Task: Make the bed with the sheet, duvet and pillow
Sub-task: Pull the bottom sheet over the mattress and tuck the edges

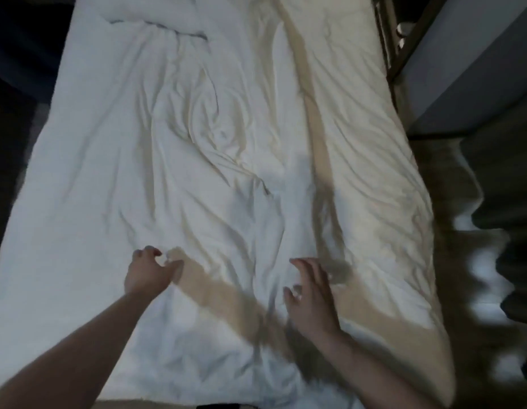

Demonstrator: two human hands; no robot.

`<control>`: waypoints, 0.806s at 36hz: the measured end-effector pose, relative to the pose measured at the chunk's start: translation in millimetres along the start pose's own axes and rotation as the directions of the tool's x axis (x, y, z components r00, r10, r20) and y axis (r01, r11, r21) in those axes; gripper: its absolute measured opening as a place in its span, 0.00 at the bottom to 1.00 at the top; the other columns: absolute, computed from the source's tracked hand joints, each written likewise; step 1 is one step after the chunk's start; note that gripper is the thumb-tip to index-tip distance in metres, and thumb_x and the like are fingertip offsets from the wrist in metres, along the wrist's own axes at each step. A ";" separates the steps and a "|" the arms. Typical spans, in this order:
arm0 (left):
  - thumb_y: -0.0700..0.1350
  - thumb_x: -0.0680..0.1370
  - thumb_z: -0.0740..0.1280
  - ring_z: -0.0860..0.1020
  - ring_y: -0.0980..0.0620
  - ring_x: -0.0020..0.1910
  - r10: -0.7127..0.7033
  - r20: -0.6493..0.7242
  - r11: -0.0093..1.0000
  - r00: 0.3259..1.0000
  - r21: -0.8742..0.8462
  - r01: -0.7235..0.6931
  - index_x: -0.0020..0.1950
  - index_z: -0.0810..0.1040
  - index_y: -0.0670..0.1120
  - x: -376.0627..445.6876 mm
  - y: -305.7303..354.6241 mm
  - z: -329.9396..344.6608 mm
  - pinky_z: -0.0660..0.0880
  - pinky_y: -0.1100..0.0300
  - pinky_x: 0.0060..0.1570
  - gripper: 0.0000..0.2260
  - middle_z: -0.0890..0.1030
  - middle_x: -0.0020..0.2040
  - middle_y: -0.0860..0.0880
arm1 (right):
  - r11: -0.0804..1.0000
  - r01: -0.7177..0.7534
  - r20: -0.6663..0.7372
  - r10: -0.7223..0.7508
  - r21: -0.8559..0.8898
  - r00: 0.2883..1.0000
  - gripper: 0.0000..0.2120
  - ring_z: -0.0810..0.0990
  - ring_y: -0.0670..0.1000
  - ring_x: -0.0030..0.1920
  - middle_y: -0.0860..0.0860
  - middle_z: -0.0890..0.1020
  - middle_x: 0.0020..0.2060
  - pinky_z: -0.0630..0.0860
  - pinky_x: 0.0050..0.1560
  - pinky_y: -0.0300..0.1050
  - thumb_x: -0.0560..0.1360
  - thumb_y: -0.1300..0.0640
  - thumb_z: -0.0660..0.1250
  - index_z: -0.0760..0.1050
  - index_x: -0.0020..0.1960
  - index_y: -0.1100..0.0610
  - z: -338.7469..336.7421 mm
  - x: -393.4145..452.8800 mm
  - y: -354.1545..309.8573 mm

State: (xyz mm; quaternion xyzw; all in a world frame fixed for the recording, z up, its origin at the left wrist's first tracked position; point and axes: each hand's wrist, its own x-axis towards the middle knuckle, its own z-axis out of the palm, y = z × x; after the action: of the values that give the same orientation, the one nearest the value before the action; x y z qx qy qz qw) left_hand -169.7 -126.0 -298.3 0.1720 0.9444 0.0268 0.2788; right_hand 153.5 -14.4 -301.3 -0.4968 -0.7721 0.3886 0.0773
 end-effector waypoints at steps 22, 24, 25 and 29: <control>0.58 0.78 0.60 0.81 0.42 0.49 0.224 0.091 0.968 0.970 0.094 -0.232 0.48 0.83 0.48 67.5 17.2 39.5 0.76 0.54 0.47 0.17 0.83 0.46 0.45 | 0.903 -0.122 0.027 0.146 -0.413 0.989 0.11 0.75 0.56 0.56 0.46 0.81 0.53 0.68 0.56 0.51 0.76 0.49 0.65 0.78 0.58 0.47 141.5 51.0 -27.0; 0.58 0.78 0.60 0.80 0.40 0.44 0.264 -0.001 0.963 0.965 0.057 -0.264 0.39 0.80 0.47 61.0 -3.5 28.2 0.73 0.55 0.41 0.18 0.80 0.36 0.47 | 0.913 -0.006 -0.021 -0.003 -0.408 1.000 0.10 0.76 0.56 0.51 0.46 0.81 0.46 0.70 0.52 0.53 0.73 0.50 0.67 0.79 0.53 0.48 147.5 43.2 -34.0; 0.58 0.78 0.60 0.79 0.40 0.41 0.274 -0.046 0.961 0.961 0.044 -0.272 0.35 0.78 0.47 56.4 -18.7 20.2 0.71 0.55 0.38 0.19 0.78 0.33 0.47 | 0.925 0.047 -0.028 -0.062 -0.377 0.998 0.10 0.76 0.55 0.50 0.46 0.80 0.44 0.71 0.51 0.53 0.71 0.51 0.68 0.79 0.52 0.49 150.3 37.3 -42.4; 0.62 0.76 0.55 0.77 0.39 0.35 0.261 -0.198 0.965 0.945 0.063 -0.254 0.32 0.74 0.45 44.9 -82.5 -21.4 0.72 0.53 0.34 0.24 0.78 0.31 0.45 | 0.977 0.204 0.030 -0.202 -0.069 0.979 0.02 0.74 0.55 0.46 0.47 0.76 0.39 0.70 0.49 0.51 0.71 0.54 0.67 0.74 0.41 0.51 164.6 20.3 -91.7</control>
State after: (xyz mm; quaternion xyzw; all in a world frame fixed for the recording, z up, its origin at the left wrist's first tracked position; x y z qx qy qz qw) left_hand -242.0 -187.3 -315.6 0.2953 0.9378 0.0632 0.1712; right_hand -4.7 -102.5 -357.5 -0.4134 -0.8330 0.3566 0.0900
